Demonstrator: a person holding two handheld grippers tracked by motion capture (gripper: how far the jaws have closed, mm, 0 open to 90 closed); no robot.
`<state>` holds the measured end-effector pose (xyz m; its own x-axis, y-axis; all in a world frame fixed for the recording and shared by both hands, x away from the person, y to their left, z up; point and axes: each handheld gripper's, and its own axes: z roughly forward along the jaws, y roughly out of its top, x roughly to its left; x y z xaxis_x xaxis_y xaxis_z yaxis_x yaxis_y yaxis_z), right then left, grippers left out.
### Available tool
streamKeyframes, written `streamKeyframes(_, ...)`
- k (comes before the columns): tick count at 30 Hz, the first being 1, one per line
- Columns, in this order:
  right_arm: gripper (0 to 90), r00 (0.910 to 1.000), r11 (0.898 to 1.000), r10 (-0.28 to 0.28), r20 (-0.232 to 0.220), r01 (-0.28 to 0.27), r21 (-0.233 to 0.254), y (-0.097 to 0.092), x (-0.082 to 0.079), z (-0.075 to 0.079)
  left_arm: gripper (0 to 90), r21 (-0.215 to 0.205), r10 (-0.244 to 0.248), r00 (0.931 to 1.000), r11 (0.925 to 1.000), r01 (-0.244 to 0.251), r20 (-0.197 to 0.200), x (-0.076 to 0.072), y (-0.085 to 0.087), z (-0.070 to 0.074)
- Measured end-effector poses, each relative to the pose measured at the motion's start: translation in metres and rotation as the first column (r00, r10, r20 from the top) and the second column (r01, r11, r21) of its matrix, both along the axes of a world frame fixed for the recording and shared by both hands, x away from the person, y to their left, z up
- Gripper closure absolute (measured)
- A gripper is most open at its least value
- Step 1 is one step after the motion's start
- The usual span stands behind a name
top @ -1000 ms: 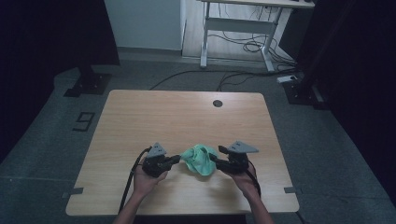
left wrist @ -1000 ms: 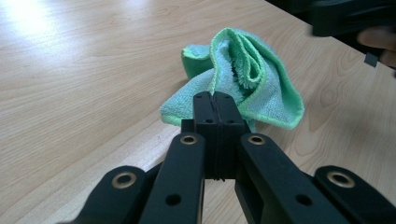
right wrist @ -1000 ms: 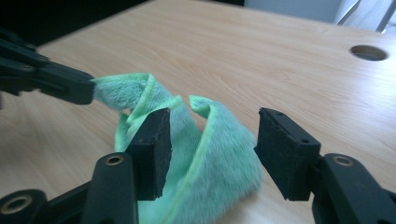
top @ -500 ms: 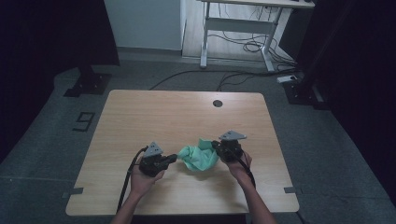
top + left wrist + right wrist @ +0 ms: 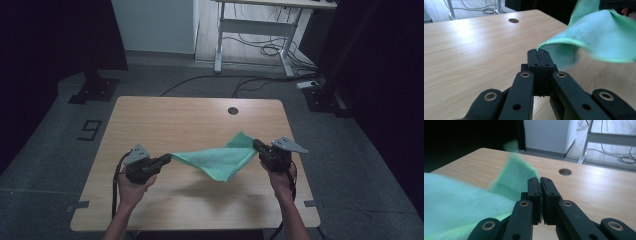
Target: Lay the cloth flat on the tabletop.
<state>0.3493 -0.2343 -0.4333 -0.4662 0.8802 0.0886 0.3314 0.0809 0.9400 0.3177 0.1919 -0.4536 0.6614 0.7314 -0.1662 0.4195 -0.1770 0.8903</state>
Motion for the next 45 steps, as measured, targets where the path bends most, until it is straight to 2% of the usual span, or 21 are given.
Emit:
streamKeyframes(3, 86.1, 0.9994, 1.000, 0.000, -0.035, 0.000, 0.010, -0.005, 0.002, -0.012, 89.9, 0.015, -0.006, 0.9997, 0.9999, 0.006, -0.022, 0.000, 0.000, -0.010)
streamKeyframes(4, 85.8, 0.9979, 1.000, 0.000, -0.065, 0.000, -0.008, -0.005, 0.006, -0.025, 89.9, 0.023, -0.008, 0.9993, 0.9997, 0.009, -0.036, 0.000, -0.002, -0.016)
streamKeyframes(6, 85.8, 0.9970, 1.000, -0.002, -0.078, 0.001, -0.013, -0.005, 0.009, -0.030, 89.8, 0.039, -0.018, 0.9978, 0.9990, 0.021, -0.064, 0.001, -0.005, -0.027)
streamKeyframes(9, 85.7, 0.9888, 1.000, -0.018, -0.148, 0.017, -0.007, -0.004, 0.021, -0.050, 89.8, 0.068, -0.027, 0.9956, 0.9972, 0.033, -0.089, 0.001, -0.009, -0.040)
streamKeyframes(12, 85.6, 0.9863, 1.000, -0.018, -0.164, 0.019, 0.001, -0.005, 0.023, -0.054, 89.8, 0.066, -0.023, 0.9952, 0.9974, 0.030, -0.095, 0.002, -0.007, -0.041)
streamKeyframes(14, 85.5, 0.9864, 1.000, -0.010, -0.164, 0.011, 0.004, -0.004, 0.023, -0.055, 89.8, 0.055, -0.018, 0.9953, 0.9982, 0.023, -0.095, 0.004, -0.004, -0.039)
streamKeyframes(17, 85.6, 0.9912, 1.000, 0.002, -0.132, -0.001, 0.006, 0.000, 0.022, -0.048, 89.8, 0.037, -0.006, 0.9977, 0.9993, 0.008, -0.068, 0.007, 0.001, -0.023)
streamKeyframes(22, 85.3, 0.9996, 0.999, 0.014, -0.025, -0.013, 0.031, 0.008, 0.023, -0.025, 89.7, 0.001, 0.004, 0.9999, 1.0000, -0.004, 0.014, -0.001, 0.013, 0.012)
streamKeyframes(24, 84.1, 0.9997, 0.999, 0.021, -0.007, -0.021, 0.033, 0.016, 0.030, -0.021, 89.8, -0.001, 0.011, 0.9997, 0.9999, -0.011, 0.021, -0.006, 0.017, 0.014)
streamKeyframes(26, 80.4, 0.9995, 1.000, 0.014, -0.028, -0.013, 0.014, 0.020, 0.035, -0.028, 89.7, 0.016, 0.001, 0.9996, 0.9999, 0.000, -0.027, -0.006, 0.015, -0.002)
streamKeyframes(27, 80.4, 0.9995, 1.000, 0.014, -0.028, -0.013, 0.014, 0.020, 0.035, -0.028, 89.6, 0.016, 0.001, 0.9996, 0.9999, 0.000, -0.027, -0.006, 0.015, -0.002)
streamKeyframes(28, 76.7, 0.9985, 1.000, 0.000, -0.054, -0.001, -0.018, 0.022, 0.040, -0.035, 89.6, 0.028, -0.008, 0.9970, 0.9996, 0.011, -0.077, -0.004, 0.012, -0.016)
streamKeyframes(29, 69.7, 0.9940, 0.998, -0.019, -0.107, 0.012, -0.068, 0.024, 0.047, -0.046, 89.4, 0.040, -0.014, 0.9936, 0.9990, 0.018, -0.112, -0.003, 0.009, -0.028)
streamKeyframes(30, 62.0, 0.9834, 0.991, -0.054, -0.173, 0.033, -0.127, 0.023, 0.057, -0.064, 89.2, 0.051, -0.031, 0.9871, 0.9979, 0.039, -0.157, -0.002, 0.004, -0.045)
streamKeyframes(32, 60.1, 0.9805, 0.990, -0.064, -0.186, 0.040, -0.132, 0.022, 0.058, -0.069, 89.0, 0.058, -0.042, 0.9849, 0.9970, 0.052, -0.168, -0.002, 0.001, -0.052)
streamKeyframes(33, 58.1, 0.9784, 0.992, -0.068, -0.195, 0.047, -0.114, 0.019, 0.057, -0.074, 89.0, 0.059, -0.048, 0.9836, 0.9965, 0.059, -0.174, -0.003, -0.001, -0.055)
streamKeyframes(36, 52.3, 0.9808, 0.994, -0.078, -0.179, 0.062, -0.092, 0.015, 0.049, -0.072, 88.8, 0.061, -0.070, 0.9785, 0.9947, 0.083, -0.194, -0.003, -0.008, -0.058)
streamKeyframes(39, 50.4, 0.9832, 0.995, -0.074, -0.167, 0.061, -0.084, 0.015, 0.044, -0.067, 88.0, 0.063, -0.089, 0.9773, 0.9928, 0.103, -0.193, -0.005, -0.012, -0.056)
streamKeyframes(41, 49.7, 0.9844, 0.996, -0.063, -0.164, 0.050, -0.080, 0.015, 0.038, -0.064, 82.5, 0.070, -0.101, 0.9754, 0.9906, 0.117, -0.196, -0.007, -0.014, -0.055)
streamKeyframes(42, 49.7, 0.9852, 0.996, -0.049, -0.164, 0.036, -0.081, 0.017, 0.031, -0.064, 78.6, 0.073, -0.118, 0.9700, 0.9879, 0.137, -0.212, -0.008, -0.015, -0.054)
streamKeyframes(45, 49.7, 0.9856, 0.996, -0.027, -0.167, 0.013, -0.083, 0.017, 0.025, -0.068, 71.0, 0.070, -0.123, 0.9698, 0.9876, 0.140, -0.211, -0.009, -0.013, -0.051)
